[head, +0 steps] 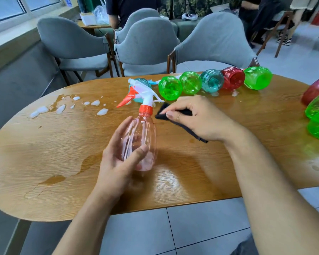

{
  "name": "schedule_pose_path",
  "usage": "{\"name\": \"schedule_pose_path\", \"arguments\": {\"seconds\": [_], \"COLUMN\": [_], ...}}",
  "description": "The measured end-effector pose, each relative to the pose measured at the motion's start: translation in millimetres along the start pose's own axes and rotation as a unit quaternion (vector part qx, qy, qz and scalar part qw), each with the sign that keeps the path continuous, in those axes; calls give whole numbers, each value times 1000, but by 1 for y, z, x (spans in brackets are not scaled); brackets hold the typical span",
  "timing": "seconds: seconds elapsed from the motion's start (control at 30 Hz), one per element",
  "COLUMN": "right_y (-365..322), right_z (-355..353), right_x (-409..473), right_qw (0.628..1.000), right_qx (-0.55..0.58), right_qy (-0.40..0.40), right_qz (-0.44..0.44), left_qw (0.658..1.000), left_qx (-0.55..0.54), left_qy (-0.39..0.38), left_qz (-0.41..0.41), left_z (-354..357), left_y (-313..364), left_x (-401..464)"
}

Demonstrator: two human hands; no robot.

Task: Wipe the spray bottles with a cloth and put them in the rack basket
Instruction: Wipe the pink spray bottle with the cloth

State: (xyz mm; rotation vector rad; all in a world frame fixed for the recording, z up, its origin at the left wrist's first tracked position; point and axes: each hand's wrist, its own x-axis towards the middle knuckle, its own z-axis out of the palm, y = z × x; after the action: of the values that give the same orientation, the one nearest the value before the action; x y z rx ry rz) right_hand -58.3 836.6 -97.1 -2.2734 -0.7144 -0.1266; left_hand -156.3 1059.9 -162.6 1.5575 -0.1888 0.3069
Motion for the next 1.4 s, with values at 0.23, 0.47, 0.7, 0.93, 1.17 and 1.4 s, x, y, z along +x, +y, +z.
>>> {"name": "schedule_pose_path", "arguments": {"seconds": [0.23,0.47,0.7,0.93,1.17,1.4], "right_y": [3,-1,8,17,-2,5], "right_z": [-10,-4,-9,-29,-4,-3], "right_x": [3,8,1,-5,5,-1], "right_qw": [956,951,981,983,978,977], "right_qx": [202,191,149,69,71,-48], "right_qy": [213,240,127,166,195,201], "right_qz": [-6,-27,12,48,-8,47], "left_qw": [999,992,998,998,996,1000], "left_qx": [13,30,21,16,21,9], "left_qy": [-23,-118,-63,-63,-86,-9], "left_qz": [17,-7,5,-12,-15,6], "left_z": [5,16,6,6,12,8], "left_y": [3,1,3,3,1,4], "left_x": [1,-8,-5,-4,-5,-2]}}
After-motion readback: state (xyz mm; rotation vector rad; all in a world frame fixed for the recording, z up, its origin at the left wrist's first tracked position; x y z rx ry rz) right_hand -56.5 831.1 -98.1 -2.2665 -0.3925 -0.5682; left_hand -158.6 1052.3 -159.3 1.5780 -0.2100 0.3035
